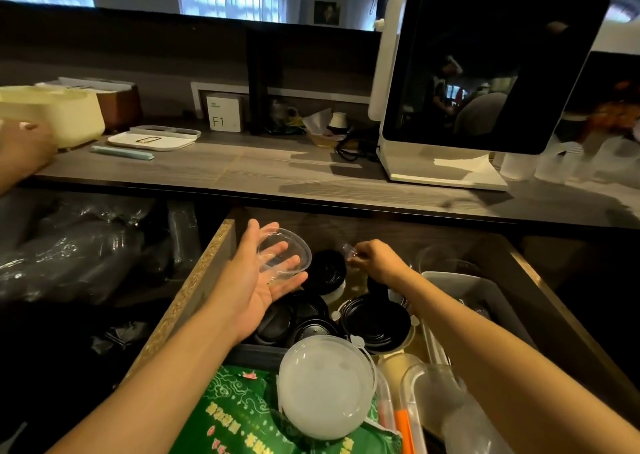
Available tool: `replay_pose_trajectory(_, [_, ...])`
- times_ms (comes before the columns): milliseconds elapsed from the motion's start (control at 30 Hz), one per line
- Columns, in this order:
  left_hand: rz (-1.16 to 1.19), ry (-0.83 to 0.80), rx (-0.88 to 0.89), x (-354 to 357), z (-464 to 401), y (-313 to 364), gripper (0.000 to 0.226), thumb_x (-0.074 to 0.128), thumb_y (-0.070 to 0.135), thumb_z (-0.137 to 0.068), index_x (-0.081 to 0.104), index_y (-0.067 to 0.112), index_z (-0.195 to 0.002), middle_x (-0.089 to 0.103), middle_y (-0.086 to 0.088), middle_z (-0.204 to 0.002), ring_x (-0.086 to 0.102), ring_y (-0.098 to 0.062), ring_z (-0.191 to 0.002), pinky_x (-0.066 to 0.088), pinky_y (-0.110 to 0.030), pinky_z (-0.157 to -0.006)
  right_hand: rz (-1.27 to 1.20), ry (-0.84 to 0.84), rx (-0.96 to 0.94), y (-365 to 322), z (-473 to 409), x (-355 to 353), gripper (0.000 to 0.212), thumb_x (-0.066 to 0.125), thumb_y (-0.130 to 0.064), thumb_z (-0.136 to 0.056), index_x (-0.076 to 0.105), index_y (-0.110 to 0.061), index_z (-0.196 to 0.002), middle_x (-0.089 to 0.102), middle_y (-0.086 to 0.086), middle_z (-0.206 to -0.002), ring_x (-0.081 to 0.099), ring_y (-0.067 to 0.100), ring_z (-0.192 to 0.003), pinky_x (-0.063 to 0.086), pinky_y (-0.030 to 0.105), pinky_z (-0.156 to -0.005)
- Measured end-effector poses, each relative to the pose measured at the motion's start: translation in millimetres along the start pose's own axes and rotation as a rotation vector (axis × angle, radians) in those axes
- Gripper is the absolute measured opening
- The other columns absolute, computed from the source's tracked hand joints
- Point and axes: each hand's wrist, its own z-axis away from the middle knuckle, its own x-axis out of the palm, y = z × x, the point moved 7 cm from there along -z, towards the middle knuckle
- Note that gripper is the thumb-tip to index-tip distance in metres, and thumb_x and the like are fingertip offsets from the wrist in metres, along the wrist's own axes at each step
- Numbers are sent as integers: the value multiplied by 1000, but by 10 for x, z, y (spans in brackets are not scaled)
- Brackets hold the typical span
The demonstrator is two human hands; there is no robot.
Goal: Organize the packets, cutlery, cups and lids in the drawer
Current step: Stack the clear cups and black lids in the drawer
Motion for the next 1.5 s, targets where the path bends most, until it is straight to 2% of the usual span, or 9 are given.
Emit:
replay_pose_trajectory(167, [16,-41,-44,53,52,-66,45,42,55,-100,64,21,-122,59,-15,-132,62,-38,-117,62,-37,-61,-122,121,-68,-188,288,-321,17,62,-21,-95,71,-15,-82,70,-4,-75,63,0,-67,50,23,-68])
replay_pose_trajectory(333, [7,-106,-74,118,169,-114,42,42,44,-104,62,15,-127,55,-19,-135,60,-41,-118,63,-42,-64,-329,205,-126,-446,699,-586,17,63,-21,-93,73,-13,-82,74,2,-83,70,17,-83,53,41,-86])
replay_pose_trajectory(633, [-91,-168,-25,277,428,-54,33,49,42,-99,60,32,-129,49,-14,-141,57,-38,-123,63,-41,-72,-490,260,-345,-1132,1584,-762,10,68,-15,-89,74,-18,-97,75,0,-87,72,17,-83,59,34,-80])
replay_pose_trajectory(833, [-174,-318,-64,436,549,-209,46,42,51,-99,58,29,-135,65,-14,-132,67,-33,-114,57,-48,-92,-397,155,-362,-1182,1754,-460,16,70,-19,-87,75,-20,-102,74,-11,-88,71,4,-84,58,23,-75])
replay_pose_trajectory(933, [-217,-359,-64,488,593,-258,48,45,52,-95,57,28,-136,69,-13,-126,70,-30,-109,58,-44,-86,-346,141,-381,-1152,1765,-401,18,68,-34,-87,76,-20,-95,74,-4,-85,70,11,-81,59,34,-76])
replay_pose_trajectory(1000, [-253,-381,-59,505,612,-282,49,50,50,-93,58,26,-135,71,-12,-122,72,-27,-104,60,-40,-83,-259,143,-451,-1160,1782,-368,43,56,-52,-90,75,-13,-88,69,5,-82,65,19,-77,54,44,-72])
replay_pose_trajectory(1300, [-366,-448,-67,582,693,-320,57,58,48,-87,51,28,-139,61,-10,-135,70,-22,-102,59,-37,-74,378,221,-735,-1226,1857,-253,56,26,-57,-99,66,-21,-84,56,-9,-85,36,-1,-78,36,30,-76])
replay_pose_trajectory(1400, [-324,-411,-44,559,663,-293,39,51,39,-100,54,28,-137,62,-12,-133,70,-24,-101,60,-37,-71,161,163,-772,-1267,1890,-276,48,37,-50,-99,73,-20,-91,67,-8,-96,51,0,-90,41,29,-88])
replay_pose_trajectory(1500, [-233,-398,0,550,623,-196,38,50,36,-100,56,25,-135,62,-17,-133,70,-29,-104,61,-40,-80,-233,371,-637,-1177,1922,-509,29,44,-44,-96,65,-32,-111,63,-20,-115,53,-3,-116,40,17,-100])
